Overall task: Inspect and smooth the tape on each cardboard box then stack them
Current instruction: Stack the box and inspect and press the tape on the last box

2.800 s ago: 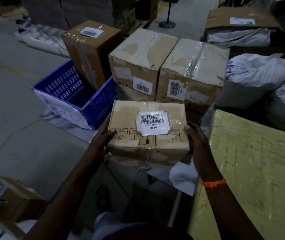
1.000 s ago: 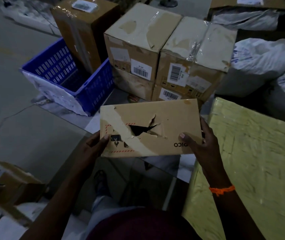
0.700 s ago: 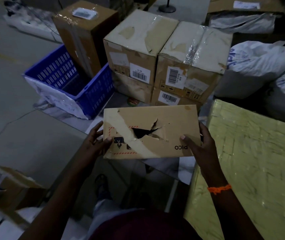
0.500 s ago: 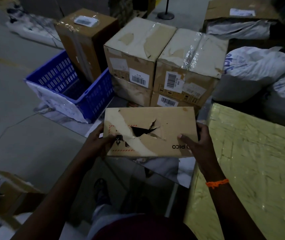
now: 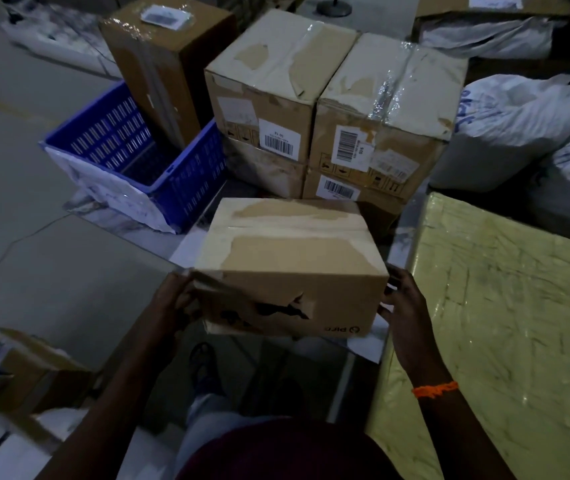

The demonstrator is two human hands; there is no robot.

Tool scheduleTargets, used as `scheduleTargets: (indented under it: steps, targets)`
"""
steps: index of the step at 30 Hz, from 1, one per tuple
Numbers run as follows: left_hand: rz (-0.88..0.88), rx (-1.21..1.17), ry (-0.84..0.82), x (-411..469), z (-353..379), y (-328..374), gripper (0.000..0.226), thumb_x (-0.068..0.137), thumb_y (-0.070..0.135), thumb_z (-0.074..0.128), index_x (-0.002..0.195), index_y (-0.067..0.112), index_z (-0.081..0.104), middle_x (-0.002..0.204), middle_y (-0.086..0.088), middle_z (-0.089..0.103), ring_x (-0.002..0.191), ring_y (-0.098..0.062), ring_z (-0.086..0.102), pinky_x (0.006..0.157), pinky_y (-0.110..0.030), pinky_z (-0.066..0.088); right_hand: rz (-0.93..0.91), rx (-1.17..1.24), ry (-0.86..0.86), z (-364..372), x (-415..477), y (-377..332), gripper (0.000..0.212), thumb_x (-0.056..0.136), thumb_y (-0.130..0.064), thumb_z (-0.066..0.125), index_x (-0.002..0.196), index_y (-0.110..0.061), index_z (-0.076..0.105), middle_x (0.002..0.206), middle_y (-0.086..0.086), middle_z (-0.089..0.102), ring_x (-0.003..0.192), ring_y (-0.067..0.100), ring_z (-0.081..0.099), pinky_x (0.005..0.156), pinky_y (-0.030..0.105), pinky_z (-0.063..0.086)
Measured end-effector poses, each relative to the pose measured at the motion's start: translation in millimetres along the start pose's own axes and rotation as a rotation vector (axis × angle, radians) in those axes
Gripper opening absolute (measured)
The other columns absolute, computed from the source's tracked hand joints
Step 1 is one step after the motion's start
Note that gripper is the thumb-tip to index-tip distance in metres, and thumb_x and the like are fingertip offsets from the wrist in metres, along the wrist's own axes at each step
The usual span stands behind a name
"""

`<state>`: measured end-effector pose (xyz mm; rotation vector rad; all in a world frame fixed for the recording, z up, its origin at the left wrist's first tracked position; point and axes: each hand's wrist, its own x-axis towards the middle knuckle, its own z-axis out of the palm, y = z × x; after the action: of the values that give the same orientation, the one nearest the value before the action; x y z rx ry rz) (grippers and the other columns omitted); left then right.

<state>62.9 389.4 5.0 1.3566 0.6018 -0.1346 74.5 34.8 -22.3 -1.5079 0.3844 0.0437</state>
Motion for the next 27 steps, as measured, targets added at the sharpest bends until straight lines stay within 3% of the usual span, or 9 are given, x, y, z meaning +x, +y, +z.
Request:
scheduleTargets:
  steps: [2, 4, 10, 14, 17, 19, 22, 24, 27]
  targets:
    - [-0.019, 0.044, 0.013, -8.5, -0.2, -9.8, 0.028, 0.109, 0.035, 0.04, 0.108, 0.029, 0.067, 0.102, 0.015, 0.075, 0.104, -0.01, 0.069, 0.083, -0.036, 0.051, 0.038, 0.005, 0.044, -2.7, -6.6, 8.3, 0.041, 0.097, -0.005, 0.046, 0.108, -0.036, 0.07, 0.112, -0.007, 0.073, 0.114, 0.025, 0.066, 0.083, 0.036, 0.054]
    - [-0.004, 0.143, -0.012, -16.5, -0.1, -18.6, 0.029, 0.108, 0.039, 0.041, 0.123, 0.029, 0.064, 0.109, 0.017, 0.071, 0.106, -0.01, 0.066, 0.081, -0.035, 0.054, 0.072, -0.018, 0.06, -4.9, -12.0, 16.8, 0.032, 0.1, -0.009, 0.044, 0.111, -0.027, 0.069, 0.114, 0.0, 0.072, 0.112, 0.025, 0.066, 0.079, 0.035, 0.057]
    - [-0.067, 0.288, 0.062, -9.1, 1.4, -29.8, 0.042, 0.095, 0.051, 0.065, 0.117, 0.015, 0.068, 0.112, -0.008, 0.071, 0.106, -0.029, 0.066, 0.094, -0.052, 0.054, 0.123, -0.139, 0.054, -6.6, -5.2, 27.2, 0.022, 0.106, -0.025, 0.053, 0.123, -0.025, 0.068, 0.12, -0.003, 0.072, 0.109, 0.016, 0.069, 0.077, 0.034, 0.057]
    - [-0.063, 0.42, -0.002, 21.6, 6.8, -9.7, 0.036, 0.102, 0.032, 0.061, 0.132, 0.012, 0.061, 0.127, -0.01, 0.064, 0.11, -0.027, 0.062, 0.09, -0.047, 0.056, 0.066, -0.297, -0.018, 4.9, 28.9, 14.9, 0.034, 0.098, -0.027, 0.069, 0.131, -0.017, 0.064, 0.116, -0.003, 0.069, 0.107, 0.013, 0.065, 0.08, 0.023, 0.053]
    - [-0.099, 0.362, -0.039, 49.0, 18.7, 12.2, 0.055, 0.099, 0.023, 0.066, 0.151, 0.022, 0.046, 0.138, -0.007, 0.058, 0.113, -0.025, 0.061, 0.084, -0.041, 0.056, 0.106, -0.285, -0.095, 21.3, 57.9, 0.8, 0.041, 0.098, -0.028, 0.071, 0.137, -0.018, 0.063, 0.121, 0.0, 0.071, 0.106, 0.014, 0.068, 0.081, 0.024, 0.055]
    - [-0.128, 0.333, -0.063, 55.6, 30.7, 23.1, 0.056, 0.096, 0.009, 0.065, 0.148, 0.019, 0.049, 0.13, -0.009, 0.061, 0.106, -0.025, 0.062, 0.082, -0.04, 0.054, 0.146, -0.24, -0.124, 31.8, 69.3, -6.3, 0.042, 0.098, -0.03, 0.071, 0.138, -0.02, 0.063, 0.126, 0.003, 0.071, 0.111, 0.019, 0.067, 0.09, 0.033, 0.055]
    - [-0.113, 0.265, -0.055, 51.1, 41.7, 31.5, 0.033, 0.096, 0.003, 0.061, 0.127, 0.012, 0.062, 0.113, -0.009, 0.066, 0.095, -0.022, 0.062, 0.073, -0.034, 0.051, 0.114, -0.186, -0.171, 37.0, 62.9, -17.5, 0.044, 0.097, -0.033, 0.072, 0.138, -0.024, 0.062, 0.122, -0.008, 0.071, 0.108, 0.006, 0.066, 0.091, 0.028, 0.054]
    - [-0.142, 0.092, -0.03, 38.8, 43.3, 37.7, 0.022, 0.1, 0.017, 0.06, 0.121, 0.014, 0.067, 0.11, -0.008, 0.068, 0.1, -0.024, 0.064, 0.068, -0.03, 0.052, 0.065, -0.189, -0.159, 30.0, 53.5, -23.7, 0.048, 0.093, -0.041, 0.074, 0.138, -0.032, 0.061, 0.122, -0.014, 0.071, 0.108, 0.005, 0.068, 0.091, 0.029, 0.054]
    - [-0.065, -0.042, -0.062, 22.6, 37.1, 46.0, 0.036, 0.103, 0.049, 0.05, 0.111, 0.025, 0.075, 0.091, 0.001, 0.076, 0.078, -0.017, 0.073, 0.062, -0.031, 0.055, 0.014, -0.094, -0.097, 15.4, 38.3, -33.4, 0.047, 0.091, -0.041, 0.071, 0.134, -0.025, 0.059, 0.122, -0.006, 0.073, 0.108, 0.012, 0.072, 0.09, 0.036, 0.058]
